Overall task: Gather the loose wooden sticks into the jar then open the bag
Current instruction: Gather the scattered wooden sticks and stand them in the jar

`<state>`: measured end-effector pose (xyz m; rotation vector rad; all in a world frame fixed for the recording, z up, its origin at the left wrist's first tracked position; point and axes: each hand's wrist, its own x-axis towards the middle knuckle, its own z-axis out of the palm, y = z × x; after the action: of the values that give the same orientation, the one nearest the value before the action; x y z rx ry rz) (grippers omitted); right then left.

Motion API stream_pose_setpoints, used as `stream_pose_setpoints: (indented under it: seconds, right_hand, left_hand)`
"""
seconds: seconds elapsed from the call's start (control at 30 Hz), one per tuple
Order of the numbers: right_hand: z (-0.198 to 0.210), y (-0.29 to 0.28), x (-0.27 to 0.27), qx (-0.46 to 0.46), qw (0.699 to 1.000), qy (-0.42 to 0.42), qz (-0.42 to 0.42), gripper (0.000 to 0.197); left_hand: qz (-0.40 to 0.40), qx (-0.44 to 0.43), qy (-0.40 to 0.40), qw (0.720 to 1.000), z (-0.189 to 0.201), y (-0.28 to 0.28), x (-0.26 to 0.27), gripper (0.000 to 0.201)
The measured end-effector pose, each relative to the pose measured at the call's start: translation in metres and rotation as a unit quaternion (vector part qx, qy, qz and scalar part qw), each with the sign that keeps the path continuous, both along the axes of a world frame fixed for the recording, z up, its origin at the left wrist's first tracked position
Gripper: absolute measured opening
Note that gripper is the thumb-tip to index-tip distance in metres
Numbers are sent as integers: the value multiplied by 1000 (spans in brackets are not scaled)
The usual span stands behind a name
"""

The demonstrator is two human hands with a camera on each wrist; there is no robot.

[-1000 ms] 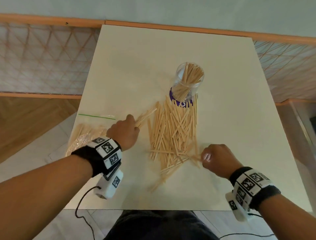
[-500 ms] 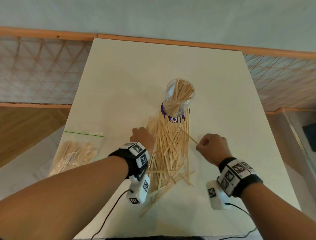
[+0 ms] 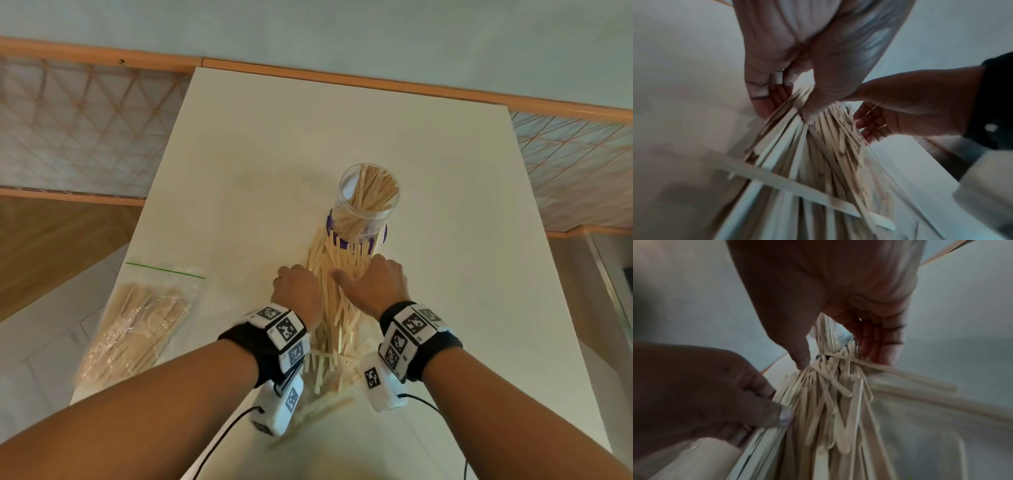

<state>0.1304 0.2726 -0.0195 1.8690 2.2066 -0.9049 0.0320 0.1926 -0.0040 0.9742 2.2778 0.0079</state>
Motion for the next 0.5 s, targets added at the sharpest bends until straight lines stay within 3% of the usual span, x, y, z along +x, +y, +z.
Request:
stream_pose_setpoints:
  seconds: [0.1,0.43,0.5]
  right_hand:
    - [2,-6,-4,-3,1000,-9,-18,65]
    - [6,-5,12,-40,994,76,-73,43]
    - [8,-5,18,-19,994,79,-70,53]
  left_hand:
    - [-12,12,3,1000,5,2,-1,39]
    - [52,48,-52,996,-1,5,-21,31]
    - [59,72,-52,994,-3,4,-30,30]
